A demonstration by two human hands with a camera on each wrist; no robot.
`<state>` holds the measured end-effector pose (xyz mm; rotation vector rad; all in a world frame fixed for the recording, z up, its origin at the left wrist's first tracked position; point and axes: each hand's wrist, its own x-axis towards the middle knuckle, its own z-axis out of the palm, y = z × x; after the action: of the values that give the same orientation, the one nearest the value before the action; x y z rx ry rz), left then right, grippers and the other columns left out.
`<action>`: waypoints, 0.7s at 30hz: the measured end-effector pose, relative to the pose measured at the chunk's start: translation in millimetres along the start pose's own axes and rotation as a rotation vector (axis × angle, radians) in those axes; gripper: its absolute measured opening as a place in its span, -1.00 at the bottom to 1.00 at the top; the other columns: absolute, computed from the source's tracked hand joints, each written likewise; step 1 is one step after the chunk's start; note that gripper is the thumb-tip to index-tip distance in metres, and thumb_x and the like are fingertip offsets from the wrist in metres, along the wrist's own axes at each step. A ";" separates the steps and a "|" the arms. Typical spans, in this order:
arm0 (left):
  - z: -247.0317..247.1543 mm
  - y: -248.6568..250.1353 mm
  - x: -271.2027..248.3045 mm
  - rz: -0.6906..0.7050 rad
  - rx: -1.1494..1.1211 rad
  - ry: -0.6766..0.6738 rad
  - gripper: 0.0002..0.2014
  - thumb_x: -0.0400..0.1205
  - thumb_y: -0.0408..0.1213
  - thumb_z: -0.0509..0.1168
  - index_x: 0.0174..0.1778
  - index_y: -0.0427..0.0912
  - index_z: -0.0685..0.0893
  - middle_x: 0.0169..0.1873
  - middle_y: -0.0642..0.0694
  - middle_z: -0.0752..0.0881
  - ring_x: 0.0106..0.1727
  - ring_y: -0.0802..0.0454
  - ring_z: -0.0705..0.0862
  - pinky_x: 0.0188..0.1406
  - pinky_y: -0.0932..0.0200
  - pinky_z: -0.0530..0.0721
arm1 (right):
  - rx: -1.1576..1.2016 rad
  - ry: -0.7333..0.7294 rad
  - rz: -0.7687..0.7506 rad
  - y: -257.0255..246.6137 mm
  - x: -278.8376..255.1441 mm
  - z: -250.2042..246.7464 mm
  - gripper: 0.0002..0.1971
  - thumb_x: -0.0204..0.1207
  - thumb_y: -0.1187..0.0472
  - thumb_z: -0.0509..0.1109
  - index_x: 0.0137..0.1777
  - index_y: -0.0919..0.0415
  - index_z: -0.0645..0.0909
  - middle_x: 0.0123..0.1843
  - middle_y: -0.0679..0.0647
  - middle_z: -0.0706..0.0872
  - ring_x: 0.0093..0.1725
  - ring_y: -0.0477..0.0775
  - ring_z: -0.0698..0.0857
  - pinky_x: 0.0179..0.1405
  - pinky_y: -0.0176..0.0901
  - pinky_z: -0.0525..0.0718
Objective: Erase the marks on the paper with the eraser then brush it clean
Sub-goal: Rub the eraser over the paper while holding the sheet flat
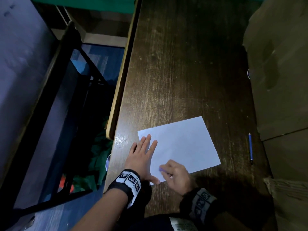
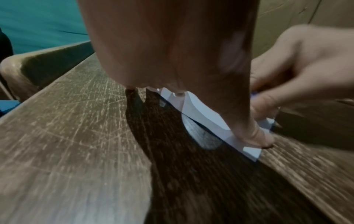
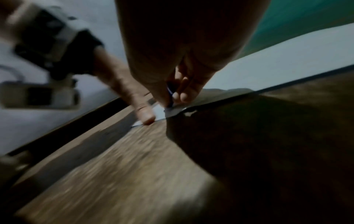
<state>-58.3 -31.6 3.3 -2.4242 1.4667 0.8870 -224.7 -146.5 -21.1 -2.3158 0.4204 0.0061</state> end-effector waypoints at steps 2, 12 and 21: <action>6.4 -1.8 -6.9 0.031 -0.032 0.012 0.46 0.25 0.64 0.34 0.73 0.02 -0.48 0.66 -0.14 -0.60 0.74 -0.13 -0.46 0.69 -0.13 -0.38 | 0.033 0.252 0.136 20.7 2.9 -11.1 -0.89 0.57 0.26 0.47 0.03 0.08 0.77 -0.15 -0.06 0.64 -0.21 -0.06 0.65 -0.21 -0.06 0.72; 4.8 -6.5 -49.8 0.243 -0.356 0.009 -0.42 0.68 0.24 0.17 0.58 0.05 0.44 0.42 0.00 0.50 0.43 -0.09 0.54 0.44 0.01 0.50 | -0.072 0.146 0.354 43.1 29.3 -56.9 -0.86 0.65 0.27 0.38 0.13 0.11 0.73 0.56 0.02 0.52 0.66 0.09 0.30 0.53 -0.10 0.35; -17.8 -52.0 22.6 0.161 -0.146 0.111 0.26 0.33 0.35 0.56 0.81 0.07 -0.03 0.79 0.10 -0.16 0.79 0.07 -0.22 0.69 -0.06 0.13 | -0.050 0.039 0.130 19.5 50.9 -68.6 -0.92 0.65 0.19 0.38 0.04 0.02 0.70 -0.05 -0.12 0.60 -0.03 -0.14 0.58 0.05 -0.25 0.56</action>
<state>0.7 -30.2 -3.2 -2.5241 1.7142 0.9350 -190.9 -222.3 7.0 -2.3369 0.5959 0.0358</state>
